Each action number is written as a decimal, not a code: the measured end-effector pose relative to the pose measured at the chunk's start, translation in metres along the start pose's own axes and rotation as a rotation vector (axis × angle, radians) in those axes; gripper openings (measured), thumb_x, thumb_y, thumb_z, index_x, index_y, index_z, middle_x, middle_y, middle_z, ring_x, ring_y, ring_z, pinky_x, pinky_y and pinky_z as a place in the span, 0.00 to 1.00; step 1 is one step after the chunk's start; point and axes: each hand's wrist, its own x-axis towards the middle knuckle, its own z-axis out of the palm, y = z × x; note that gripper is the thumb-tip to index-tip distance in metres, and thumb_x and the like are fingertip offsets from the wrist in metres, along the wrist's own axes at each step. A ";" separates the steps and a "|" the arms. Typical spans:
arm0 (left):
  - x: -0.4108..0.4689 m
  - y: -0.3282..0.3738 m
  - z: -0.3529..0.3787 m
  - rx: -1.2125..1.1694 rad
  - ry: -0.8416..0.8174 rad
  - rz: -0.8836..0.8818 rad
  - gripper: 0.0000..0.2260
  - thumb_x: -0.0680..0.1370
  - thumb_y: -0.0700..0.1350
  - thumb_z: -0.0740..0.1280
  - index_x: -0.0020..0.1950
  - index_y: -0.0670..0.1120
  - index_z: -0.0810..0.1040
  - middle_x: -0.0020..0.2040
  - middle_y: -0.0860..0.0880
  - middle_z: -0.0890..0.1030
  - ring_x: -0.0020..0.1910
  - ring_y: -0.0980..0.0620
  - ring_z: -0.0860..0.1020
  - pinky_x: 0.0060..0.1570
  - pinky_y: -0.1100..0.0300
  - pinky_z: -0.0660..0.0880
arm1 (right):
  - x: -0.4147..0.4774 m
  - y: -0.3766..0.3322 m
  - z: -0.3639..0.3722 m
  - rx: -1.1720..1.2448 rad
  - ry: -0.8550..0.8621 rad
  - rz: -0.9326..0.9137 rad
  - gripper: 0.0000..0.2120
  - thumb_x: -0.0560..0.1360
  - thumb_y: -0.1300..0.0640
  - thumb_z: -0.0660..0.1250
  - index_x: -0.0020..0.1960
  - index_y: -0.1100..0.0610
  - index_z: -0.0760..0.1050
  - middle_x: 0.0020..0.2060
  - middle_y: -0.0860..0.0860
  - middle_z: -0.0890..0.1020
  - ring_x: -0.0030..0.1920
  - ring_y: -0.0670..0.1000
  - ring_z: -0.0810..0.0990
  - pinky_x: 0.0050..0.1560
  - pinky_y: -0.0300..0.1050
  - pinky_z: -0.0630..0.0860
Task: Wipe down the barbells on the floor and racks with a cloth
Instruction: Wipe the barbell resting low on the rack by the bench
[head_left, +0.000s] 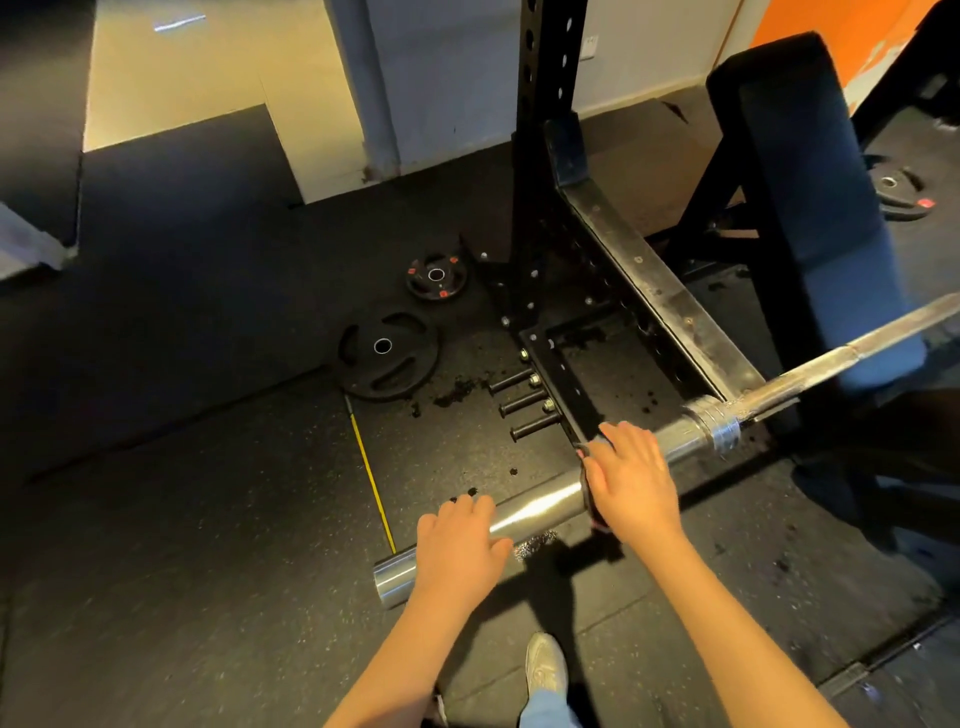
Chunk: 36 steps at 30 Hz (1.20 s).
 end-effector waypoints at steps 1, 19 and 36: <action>-0.001 -0.001 0.000 -0.014 -0.002 -0.006 0.16 0.79 0.56 0.59 0.64 0.51 0.69 0.59 0.52 0.74 0.59 0.50 0.71 0.52 0.55 0.65 | -0.002 -0.009 0.001 -0.005 0.018 0.057 0.18 0.78 0.52 0.53 0.48 0.59 0.80 0.53 0.55 0.79 0.59 0.60 0.74 0.67 0.57 0.65; -0.023 -0.059 -0.012 -0.333 0.083 -0.267 0.15 0.80 0.43 0.57 0.63 0.50 0.75 0.61 0.51 0.77 0.60 0.49 0.75 0.59 0.55 0.69 | -0.046 -0.107 0.031 0.068 -0.022 -0.179 0.15 0.77 0.52 0.57 0.48 0.55 0.81 0.48 0.50 0.80 0.57 0.57 0.74 0.69 0.56 0.64; -0.072 -0.241 -0.034 -0.478 0.008 -0.219 0.11 0.80 0.42 0.58 0.58 0.51 0.78 0.56 0.51 0.79 0.51 0.52 0.77 0.55 0.54 0.75 | -0.097 -0.255 0.068 0.114 0.047 0.024 0.17 0.78 0.54 0.55 0.50 0.57 0.82 0.49 0.50 0.81 0.60 0.54 0.74 0.67 0.58 0.65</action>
